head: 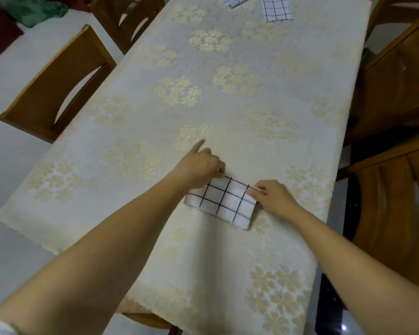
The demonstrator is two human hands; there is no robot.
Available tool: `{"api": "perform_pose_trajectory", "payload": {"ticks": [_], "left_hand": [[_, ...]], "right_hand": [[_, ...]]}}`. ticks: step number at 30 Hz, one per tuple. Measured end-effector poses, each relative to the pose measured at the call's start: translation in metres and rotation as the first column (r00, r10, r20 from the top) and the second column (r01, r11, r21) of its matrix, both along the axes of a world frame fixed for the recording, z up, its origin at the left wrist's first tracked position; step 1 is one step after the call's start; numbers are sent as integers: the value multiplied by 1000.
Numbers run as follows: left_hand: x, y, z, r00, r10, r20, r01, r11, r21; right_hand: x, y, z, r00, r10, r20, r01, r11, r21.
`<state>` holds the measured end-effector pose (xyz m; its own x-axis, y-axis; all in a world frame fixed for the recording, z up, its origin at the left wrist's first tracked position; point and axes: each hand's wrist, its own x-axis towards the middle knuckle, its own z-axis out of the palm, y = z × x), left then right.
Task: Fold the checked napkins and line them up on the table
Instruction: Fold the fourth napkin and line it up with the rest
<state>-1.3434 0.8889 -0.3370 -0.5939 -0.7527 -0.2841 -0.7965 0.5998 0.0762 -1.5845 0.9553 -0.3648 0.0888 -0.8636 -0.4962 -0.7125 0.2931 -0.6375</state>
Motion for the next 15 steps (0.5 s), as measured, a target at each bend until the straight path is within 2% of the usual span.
{"api": "perform_pose_trajectory", "payload": {"ticks": [3,5,6,7,9,10,12,15], "left_hand": [[12,15,-21,950,283,-131,-266,955,135],[11,31,-44,906,395,-150,-387,919,82],[8,40,-54,886,433,-166,-437,899,9],[3,48,-60,863,459,-213,-481,875,-65],[-12,63,-59,814,471,-341,-535,836,-122],[-19,69,-59,804,476,-355,-534,842,-80],[-30,83,-66,826,489,-279,-496,867,50],[-25,97,-81,860,476,-182,-476,878,48]], "right_hand": [[-14,-17,-2,998,-22,-57,19,999,-50],[-9,-20,-8,961,-3,-275,-49,982,-181],[-3,-18,-12,921,-32,-388,-96,947,-306],[7,-14,-16,905,-73,-419,-133,887,-442],[31,-5,-24,932,-14,-363,-224,763,-606],[45,1,-28,930,71,-360,-289,746,-600],[69,18,-41,903,218,-371,-388,786,-481],[79,35,-58,818,255,-516,-478,800,-363]]}}
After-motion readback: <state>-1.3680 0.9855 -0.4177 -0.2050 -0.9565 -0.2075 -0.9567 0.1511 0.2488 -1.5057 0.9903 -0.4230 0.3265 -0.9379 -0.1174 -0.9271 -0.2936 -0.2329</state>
